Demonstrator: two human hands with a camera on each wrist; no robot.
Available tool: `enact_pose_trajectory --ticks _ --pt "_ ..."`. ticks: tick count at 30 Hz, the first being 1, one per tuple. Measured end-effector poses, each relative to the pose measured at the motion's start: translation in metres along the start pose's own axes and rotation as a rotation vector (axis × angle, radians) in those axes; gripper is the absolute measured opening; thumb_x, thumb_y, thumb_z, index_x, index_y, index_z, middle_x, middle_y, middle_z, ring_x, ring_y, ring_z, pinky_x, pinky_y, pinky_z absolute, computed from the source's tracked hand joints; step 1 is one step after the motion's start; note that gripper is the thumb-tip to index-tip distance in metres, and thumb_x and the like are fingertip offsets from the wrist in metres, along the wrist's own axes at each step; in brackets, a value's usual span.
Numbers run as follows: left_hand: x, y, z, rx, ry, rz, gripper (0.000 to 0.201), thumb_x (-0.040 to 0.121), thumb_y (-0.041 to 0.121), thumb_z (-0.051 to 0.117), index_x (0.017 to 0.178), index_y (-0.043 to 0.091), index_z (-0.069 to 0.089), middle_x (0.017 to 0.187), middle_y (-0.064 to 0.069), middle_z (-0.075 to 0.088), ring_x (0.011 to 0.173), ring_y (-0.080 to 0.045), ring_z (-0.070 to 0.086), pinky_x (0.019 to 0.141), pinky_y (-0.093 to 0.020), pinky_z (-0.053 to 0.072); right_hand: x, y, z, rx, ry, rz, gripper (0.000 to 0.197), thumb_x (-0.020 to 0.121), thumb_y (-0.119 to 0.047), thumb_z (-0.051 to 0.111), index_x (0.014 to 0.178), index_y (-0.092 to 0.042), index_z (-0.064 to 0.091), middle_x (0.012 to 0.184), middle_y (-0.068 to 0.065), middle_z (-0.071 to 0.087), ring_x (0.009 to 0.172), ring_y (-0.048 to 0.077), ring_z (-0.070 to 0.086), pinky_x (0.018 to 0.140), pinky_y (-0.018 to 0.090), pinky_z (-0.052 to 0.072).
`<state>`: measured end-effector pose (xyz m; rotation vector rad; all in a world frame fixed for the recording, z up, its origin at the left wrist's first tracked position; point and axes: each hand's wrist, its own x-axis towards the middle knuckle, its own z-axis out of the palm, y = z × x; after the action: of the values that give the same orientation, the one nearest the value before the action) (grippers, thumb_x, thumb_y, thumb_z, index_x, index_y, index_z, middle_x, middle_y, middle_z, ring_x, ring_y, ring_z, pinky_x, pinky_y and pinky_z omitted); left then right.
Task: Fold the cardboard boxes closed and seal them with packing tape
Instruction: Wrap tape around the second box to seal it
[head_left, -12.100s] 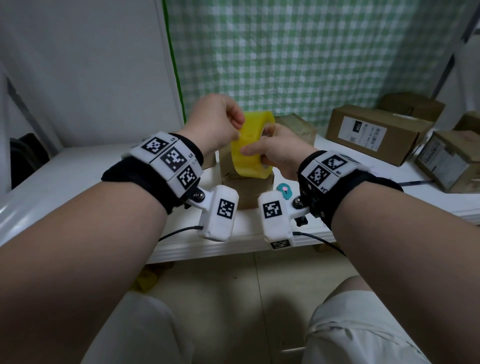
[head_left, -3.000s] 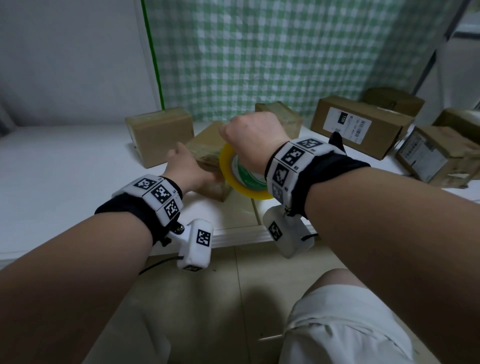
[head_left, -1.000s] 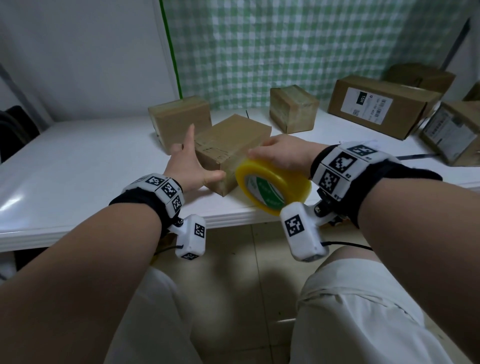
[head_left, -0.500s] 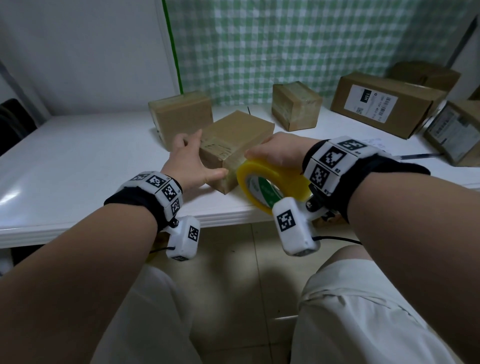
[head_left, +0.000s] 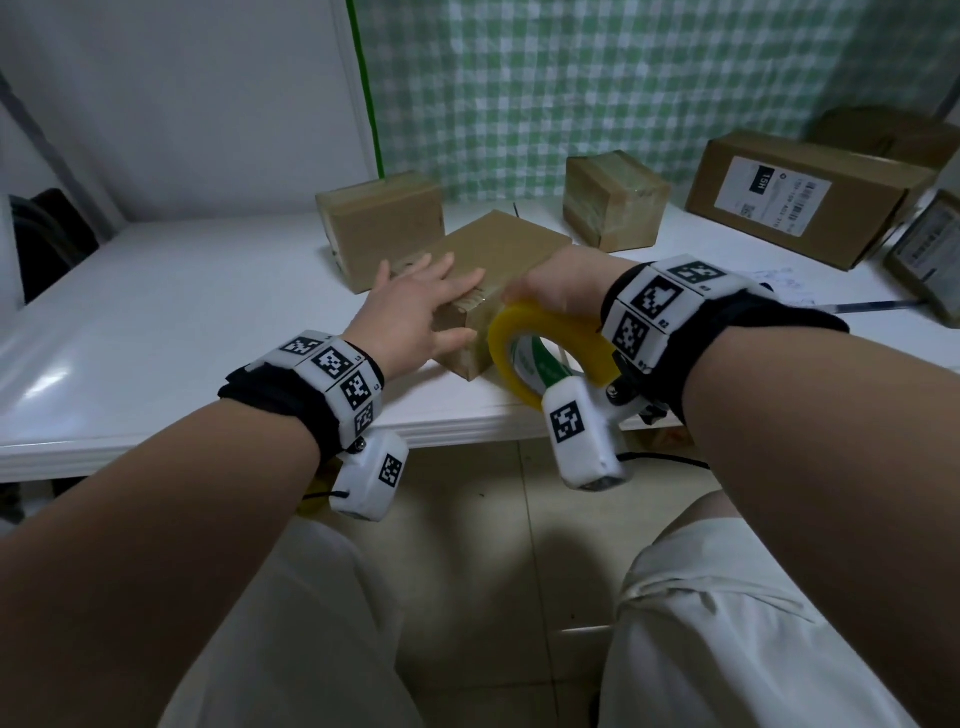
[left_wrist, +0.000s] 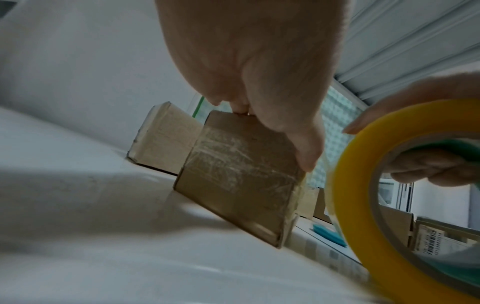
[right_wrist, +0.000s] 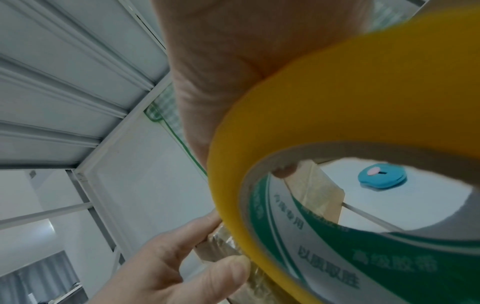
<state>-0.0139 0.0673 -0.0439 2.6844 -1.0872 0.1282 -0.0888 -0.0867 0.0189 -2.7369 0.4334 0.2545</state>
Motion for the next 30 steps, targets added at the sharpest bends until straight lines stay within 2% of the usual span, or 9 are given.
enact_pose_trajectory --ticks 4,8,9,11,13,15,17,22,30 --pt "0.001 0.002 -0.001 -0.008 -0.071 0.013 0.057 0.092 0.041 0.053 0.136 0.056 0.019 0.159 -0.011 0.007 0.146 -0.03 0.0 0.116 -0.057 0.003 0.008 -0.001 0.001 -0.067 -0.038 -0.021 0.036 0.095 -0.031 0.048 0.124 -0.013 0.058 0.112 0.006 0.056 0.107 0.027 0.055 0.083 0.032 0.042" --pt "0.002 -0.001 -0.001 0.021 -0.126 0.024 0.054 0.095 0.038 0.049 0.14 0.053 0.023 0.159 -0.012 0.001 0.146 -0.032 -0.006 0.114 -0.06 0.001 0.013 -0.007 0.0 -0.21 -0.044 -0.051 0.036 0.099 -0.031 0.038 0.123 -0.016 0.06 0.084 0.004 0.051 0.074 0.019 0.05 0.071 0.029 0.041" --pt "0.002 -0.003 -0.001 0.02 -0.14 0.027 0.054 0.095 0.039 0.048 0.139 0.054 0.02 0.159 -0.01 -0.001 0.146 -0.031 -0.007 0.114 -0.06 0.0 0.013 -0.008 -0.001 -0.206 -0.047 -0.032 0.036 0.1 -0.03 0.037 0.123 -0.014 0.059 0.083 0.004 0.051 0.073 0.019 0.049 0.07 0.03 0.041" --pt "0.001 -0.006 -0.002 0.034 -0.153 0.034 0.058 0.095 0.042 0.046 0.138 0.056 0.01 0.16 -0.006 -0.001 0.146 -0.029 -0.006 0.114 -0.06 0.0 0.012 -0.008 -0.002 -0.161 -0.032 -0.036 0.036 0.101 -0.027 0.035 0.126 -0.013 0.058 0.104 0.01 0.059 0.093 0.026 0.057 0.078 0.032 0.043" --pt "0.002 -0.009 -0.004 0.059 -0.128 0.035 0.066 0.092 0.048 0.047 0.145 0.046 0.008 0.16 -0.002 0.003 0.147 -0.024 0.0 0.115 -0.055 0.0 0.015 -0.005 0.0 -0.199 -0.042 -0.062 0.037 0.102 -0.029 0.035 0.128 -0.016 0.057 0.12 0.013 0.058 0.108 0.03 0.056 0.08 0.032 0.041" --pt "0.003 -0.012 -0.007 0.057 -0.079 0.02 0.078 0.086 0.054 0.051 0.15 0.029 0.014 0.159 0.0 0.011 0.146 -0.018 0.008 0.116 -0.048 0.002 0.017 -0.003 0.0 -0.231 -0.043 -0.079 0.038 0.1 -0.033 0.036 0.128 -0.019 0.057 0.117 0.012 0.057 0.1 0.028 0.055 0.077 0.031 0.038" --pt "0.006 -0.012 -0.008 0.038 -0.048 0.01 0.082 0.083 0.056 0.054 0.15 0.024 0.02 0.158 0.002 0.015 0.146 -0.015 0.011 0.117 -0.044 0.004 0.021 0.001 0.001 -0.203 -0.039 -0.066 0.038 0.098 -0.036 0.04 0.127 -0.02 0.058 0.104 0.007 0.054 0.089 0.023 0.05 0.076 0.031 0.038" --pt "0.005 -0.016 -0.008 0.021 -0.07 -0.032 0.076 0.083 0.057 0.054 0.148 0.037 0.019 0.159 -0.006 0.008 0.147 -0.021 0.004 0.117 -0.046 0.007 0.024 0.002 0.001 -0.132 -0.009 -0.014 0.036 0.094 -0.041 0.045 0.116 -0.019 0.062 0.076 0.0 0.046 0.065 0.014 0.045 0.058 0.027 0.037" --pt "0.008 -0.021 -0.008 0.056 -0.099 -0.049 0.075 0.08 0.064 0.05 0.146 0.046 0.017 0.159 -0.01 0.004 0.147 -0.024 0.005 0.117 -0.042 0.015 0.02 0.001 0.0 -0.07 0.013 0.019 0.036 0.092 -0.044 0.048 0.107 -0.016 0.062 0.074 0.002 0.047 0.064 0.015 0.045 0.053 0.028 0.036"
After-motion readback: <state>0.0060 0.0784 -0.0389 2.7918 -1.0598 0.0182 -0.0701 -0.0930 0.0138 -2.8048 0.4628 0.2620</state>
